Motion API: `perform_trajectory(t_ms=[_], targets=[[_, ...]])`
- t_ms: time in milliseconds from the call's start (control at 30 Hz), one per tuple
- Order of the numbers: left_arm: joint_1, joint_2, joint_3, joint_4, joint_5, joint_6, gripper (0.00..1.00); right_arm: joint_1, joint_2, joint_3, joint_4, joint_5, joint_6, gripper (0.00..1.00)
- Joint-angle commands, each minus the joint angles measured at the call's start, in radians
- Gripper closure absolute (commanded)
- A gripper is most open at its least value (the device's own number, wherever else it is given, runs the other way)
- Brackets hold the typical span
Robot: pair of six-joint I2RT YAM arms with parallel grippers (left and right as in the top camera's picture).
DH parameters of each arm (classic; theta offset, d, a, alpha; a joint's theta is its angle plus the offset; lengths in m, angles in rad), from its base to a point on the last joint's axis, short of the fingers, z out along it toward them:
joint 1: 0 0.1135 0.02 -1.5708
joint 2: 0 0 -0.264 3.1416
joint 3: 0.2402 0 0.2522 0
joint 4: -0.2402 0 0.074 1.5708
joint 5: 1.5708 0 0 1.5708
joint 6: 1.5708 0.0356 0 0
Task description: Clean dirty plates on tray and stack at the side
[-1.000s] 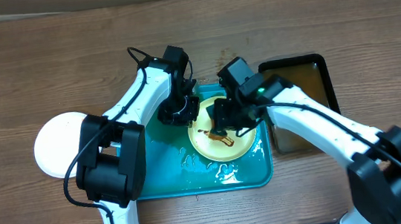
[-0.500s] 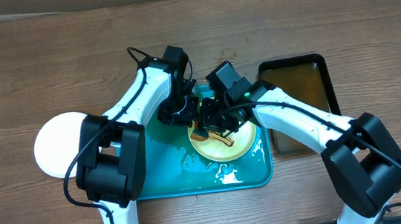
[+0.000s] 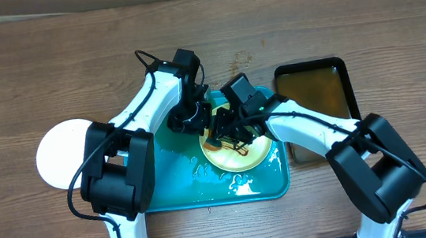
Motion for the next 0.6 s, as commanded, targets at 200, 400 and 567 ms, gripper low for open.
perform_trajectory(t_ms=[200,400,567], targets=[[-0.003,-0.011,-0.005,-0.001,0.006,-0.016,0.96,0.012,0.018,-0.018,0.043,0.105,0.0,0.96],[-0.003,-0.011,-0.005,-0.005,0.006,-0.015,0.96,0.014,0.031,-0.018,0.007,0.149,0.0,0.96],[-0.003,-0.011,-0.005,-0.005,0.006,-0.015,0.96,0.026,0.059,-0.018,-0.036,0.15,0.0,0.96]])
